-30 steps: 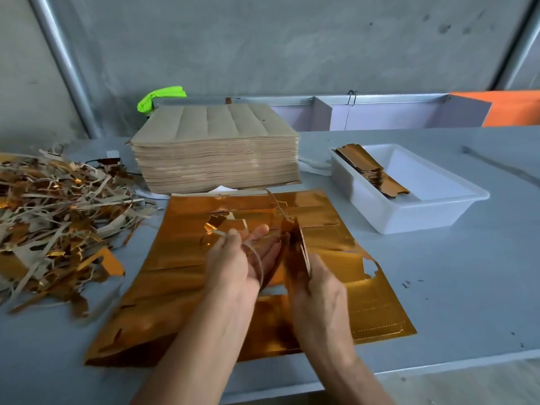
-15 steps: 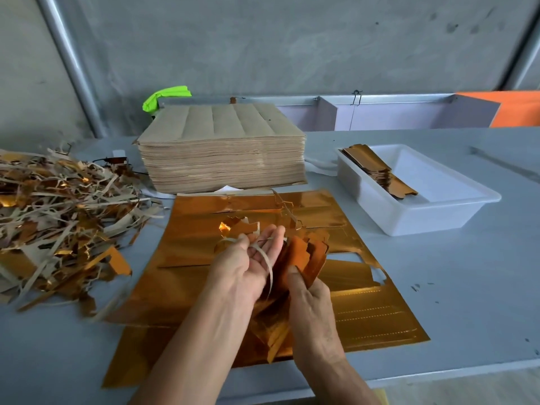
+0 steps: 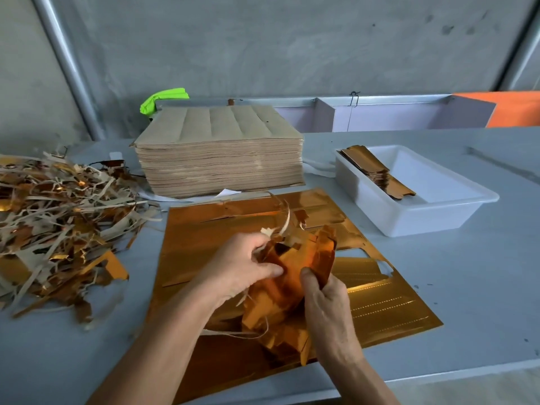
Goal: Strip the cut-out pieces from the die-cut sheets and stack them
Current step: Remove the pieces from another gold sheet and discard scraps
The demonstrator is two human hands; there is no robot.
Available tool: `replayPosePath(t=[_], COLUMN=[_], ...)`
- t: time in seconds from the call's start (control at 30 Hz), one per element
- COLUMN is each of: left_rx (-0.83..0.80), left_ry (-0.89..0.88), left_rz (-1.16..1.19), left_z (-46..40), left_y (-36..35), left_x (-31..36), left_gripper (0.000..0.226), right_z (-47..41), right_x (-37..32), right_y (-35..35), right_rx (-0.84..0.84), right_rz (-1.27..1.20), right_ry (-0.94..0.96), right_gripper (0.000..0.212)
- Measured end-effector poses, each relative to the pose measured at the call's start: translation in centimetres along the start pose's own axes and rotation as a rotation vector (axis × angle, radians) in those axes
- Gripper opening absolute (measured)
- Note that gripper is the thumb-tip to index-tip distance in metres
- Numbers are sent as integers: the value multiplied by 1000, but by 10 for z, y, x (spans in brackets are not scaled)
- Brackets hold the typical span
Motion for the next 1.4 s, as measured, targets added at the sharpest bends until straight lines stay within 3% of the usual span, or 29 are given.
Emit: replayPosePath(t=[0.1,0.13,0.2,0.37,0.53,0.67,0.77,0.9,1.0,1.1,1.2,1.27,1.4], left_rx=[105,127,158,217,78,36,247,599,587,717,964,926,565], left_ry=[58,64,54,-84,-70,-88,-28,25,43,69,57,64,185], left_rz=[40,62,90,-111,-394,-517,-361,24,156,158,-102,-105,258], left_z=[-4,-4,-4,-7,-5,-5,-7,-15,-18,-19,-19,-20,-10], left_y=[0,-1,-4,8,19,18,27,45,35,31,44,39,-11], left_x=[-4,-4,-5,-8,-19,-28,-31,-33,-29,-33,-38,-35,-22], left_gripper=[3,5,9,16,49,27,38,38,44,43,43,39,30], right_z=[3,4,3,-4,-8,-8,-10,-10,-7,-11,-16,-15,-14], right_x=[2,2,4,9,11,7,4,6,7,0,1,4,13], right_y=[-8,-11,-12,0,13,18,30,38,35,44,59,58,45], right_rx=[38,44,85,156,327,345,357,381,384,515,668,649,571], right_rz=[58,85,144,83,3,0,-16,-107,-147,-177,-204,-194,-206], right_ry=[68,101,123,-55,-103,-132,-163,-262,-330,-342,-343,-327,-283], right_gripper=[18,9,11,16,20,22,19,21,20,15,23,34,41])
Point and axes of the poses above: each hand's wrist, its own z-axis away from the middle knuckle, its own y-axis out of the back of the hand, x = y × z, the point moved 2 cm from there along -z, towards the middle knuckle, and after that the axes turned 12 degrees about x, right-handed, at the moved point
